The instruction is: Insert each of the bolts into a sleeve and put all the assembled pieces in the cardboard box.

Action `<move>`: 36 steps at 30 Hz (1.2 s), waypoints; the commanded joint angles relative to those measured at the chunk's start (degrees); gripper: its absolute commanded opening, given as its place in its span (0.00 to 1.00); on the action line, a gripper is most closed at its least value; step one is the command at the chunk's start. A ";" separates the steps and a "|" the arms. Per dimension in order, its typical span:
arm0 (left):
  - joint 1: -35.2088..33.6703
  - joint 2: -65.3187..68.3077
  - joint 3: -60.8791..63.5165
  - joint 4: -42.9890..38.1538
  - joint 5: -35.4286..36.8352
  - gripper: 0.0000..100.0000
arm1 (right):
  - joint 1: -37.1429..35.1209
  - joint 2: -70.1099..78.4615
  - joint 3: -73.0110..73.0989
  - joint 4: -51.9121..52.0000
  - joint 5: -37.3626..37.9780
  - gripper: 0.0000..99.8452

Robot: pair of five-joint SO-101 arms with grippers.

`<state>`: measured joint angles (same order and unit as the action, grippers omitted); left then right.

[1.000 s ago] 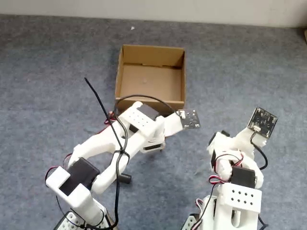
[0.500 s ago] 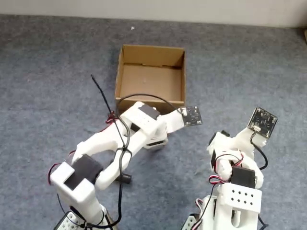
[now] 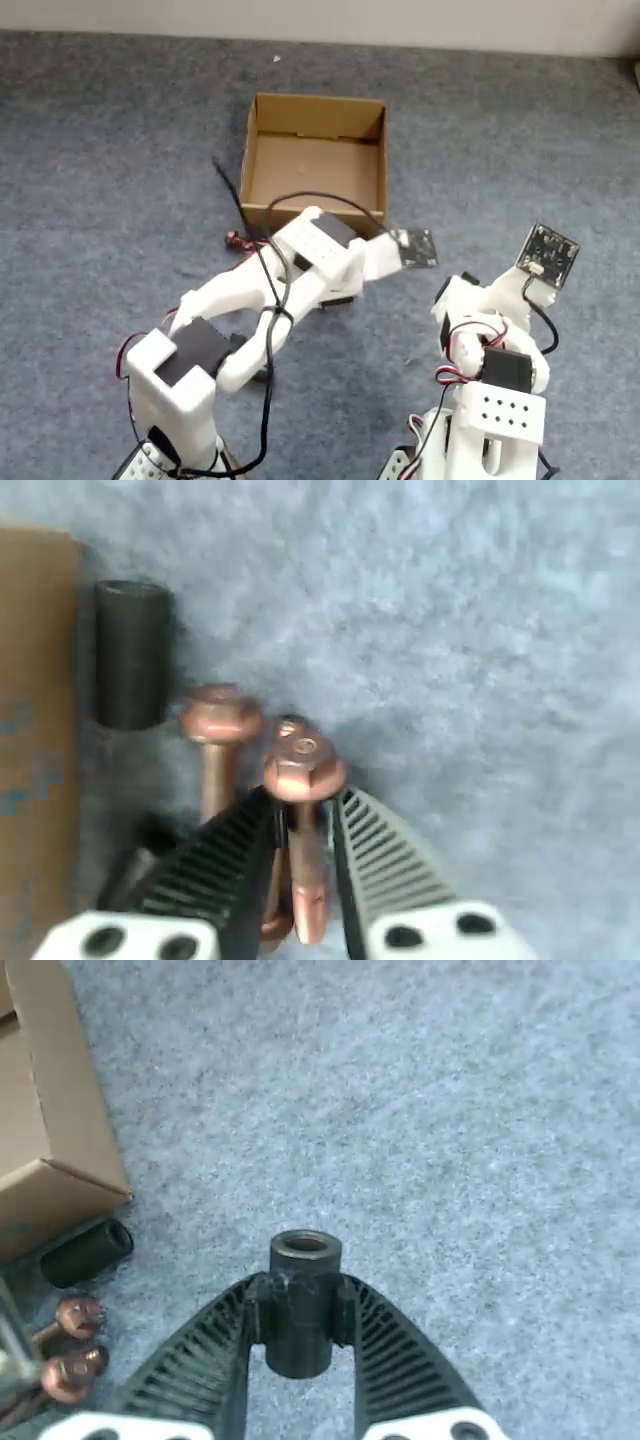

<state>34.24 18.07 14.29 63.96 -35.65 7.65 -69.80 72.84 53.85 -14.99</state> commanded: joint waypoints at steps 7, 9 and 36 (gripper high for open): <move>-4.26 -14.90 -0.75 9.05 7.21 0.00 | 0.48 -1.01 -0.92 -1.01 -0.26 0.01; -4.97 -21.49 0.57 10.37 8.97 0.00 | 0.48 -1.01 -0.92 -1.01 -0.26 0.01; -12.97 -91.91 18.15 2.55 29.98 0.00 | -35.21 -1.10 -10.68 -2.07 1.05 0.01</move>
<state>22.02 -67.30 28.97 73.80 -8.66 -22.07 -69.80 64.84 54.55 -14.99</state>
